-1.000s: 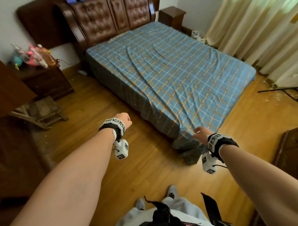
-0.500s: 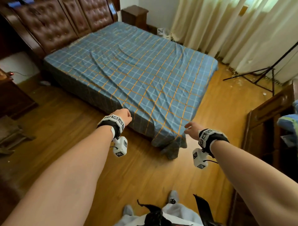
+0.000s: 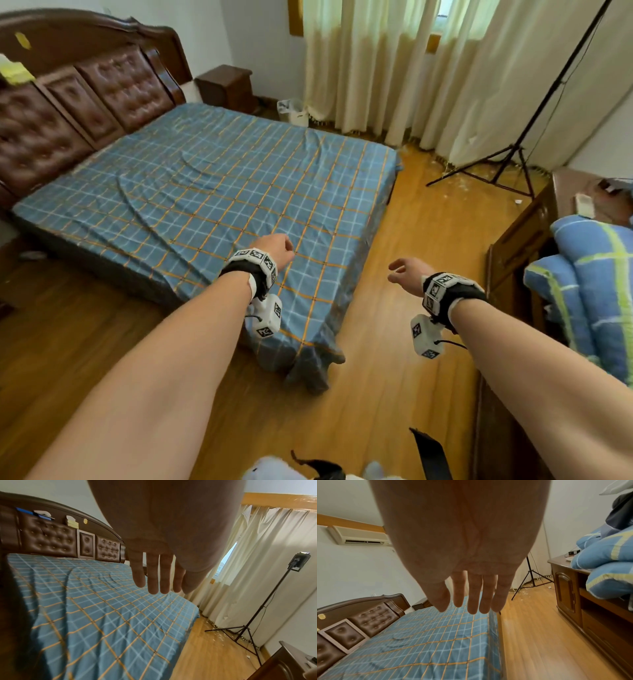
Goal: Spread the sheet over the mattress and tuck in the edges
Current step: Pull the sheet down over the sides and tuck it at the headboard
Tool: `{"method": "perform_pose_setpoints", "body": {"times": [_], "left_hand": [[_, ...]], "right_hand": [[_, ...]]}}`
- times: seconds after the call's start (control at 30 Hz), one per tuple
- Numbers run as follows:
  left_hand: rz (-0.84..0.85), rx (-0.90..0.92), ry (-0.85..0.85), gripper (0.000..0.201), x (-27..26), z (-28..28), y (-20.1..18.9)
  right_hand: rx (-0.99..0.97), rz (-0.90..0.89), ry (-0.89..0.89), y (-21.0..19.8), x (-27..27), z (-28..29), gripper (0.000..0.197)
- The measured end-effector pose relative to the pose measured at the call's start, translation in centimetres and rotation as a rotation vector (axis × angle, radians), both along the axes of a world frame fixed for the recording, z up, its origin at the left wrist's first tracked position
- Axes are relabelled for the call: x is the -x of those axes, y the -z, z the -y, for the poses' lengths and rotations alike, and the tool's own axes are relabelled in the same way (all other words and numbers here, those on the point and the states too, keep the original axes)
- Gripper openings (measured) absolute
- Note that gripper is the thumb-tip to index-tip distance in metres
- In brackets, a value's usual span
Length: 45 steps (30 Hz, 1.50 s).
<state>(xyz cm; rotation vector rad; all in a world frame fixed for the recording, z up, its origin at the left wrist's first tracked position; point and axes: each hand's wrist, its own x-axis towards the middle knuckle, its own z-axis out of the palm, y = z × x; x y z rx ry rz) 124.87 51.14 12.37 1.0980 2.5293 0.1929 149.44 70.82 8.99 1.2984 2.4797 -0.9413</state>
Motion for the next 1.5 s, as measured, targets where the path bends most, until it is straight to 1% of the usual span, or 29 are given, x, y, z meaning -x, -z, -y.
{"method": "perform_pose_setpoints", "body": {"times": [0.13,0.3,0.43,0.53,0.63,0.77,0.83,0.9,1.07,1.13,1.2,1.3,1.37,1.43,1.5], "left_hand": [[0.020,0.001,0.025,0.023,-2.3,-10.4,0.0],[0.031,-0.012,0.066,0.023,-1.6,-24.4,1.8],[0.066,-0.012,0.102,0.023,1.0,-38.0,3.9],[0.122,-0.022,0.131,0.018,3.6,-49.6,4.9],[0.143,-0.027,0.187,0.014,6.3,-61.1,3.9],[0.109,-0.029,0.248,0.010,9.8,-74.8,1.9],[0.077,-0.018,0.265,0.016,11.8,-80.8,1.4],[0.073,-0.030,0.245,0.020,14.3,-86.5,1.7],[0.049,-0.003,0.118,0.019,21.4,-99.1,4.4],[0.043,0.012,0.047,0.019,24.4,-104.0,5.1],[0.054,0.023,-0.065,0.020,27.0,-108.1,5.2],[0.072,0.008,-0.232,0.020,31.0,-114.1,4.6],[0.081,-0.037,-0.341,0.021,32.7,-116.8,3.8],[0.079,-0.031,-0.418,0.023,34.4,-119.3,2.8],[0.084,-0.028,-0.472,0.032,36.8,-121.9,2.2]], "right_hand": [[-0.003,0.002,-0.011,-1.1,-1.9,-10.3,0.041],[-0.009,0.008,-0.009,0.1,-1.8,-23.3,0.039],[-0.016,0.048,0.006,1.4,0.1,-35.6,0.038],[-0.027,0.093,0.044,1.3,1.7,-46.0,0.037],[-0.037,0.128,0.080,-0.1,3.9,-56.5,0.036],[-0.071,0.091,0.135,-1.9,7.7,-69.3,0.033],[-0.057,0.084,0.119,-2.0,10.2,-75.0,0.033],[-0.041,0.072,0.105,-1.3,13.2,-81.0,0.033],[-0.002,0.047,-0.023,2.6,22.6,-96.9,0.032],[0.006,0.028,-0.095,3.7,27.2,-103.7,0.031],[0.010,0.044,-0.188,4.2,31.7,-110.0,0.030],[-0.011,0.083,-0.363,3.6,39.4,-119.1,0.030],[-0.037,0.106,-0.468,2.6,43.9,-123.0,0.031],[-0.049,0.108,-0.579,1.4,48.5,-125.8,0.035],[-0.068,0.099,-0.676,0.5,52.9,-128.5,0.042]]}}
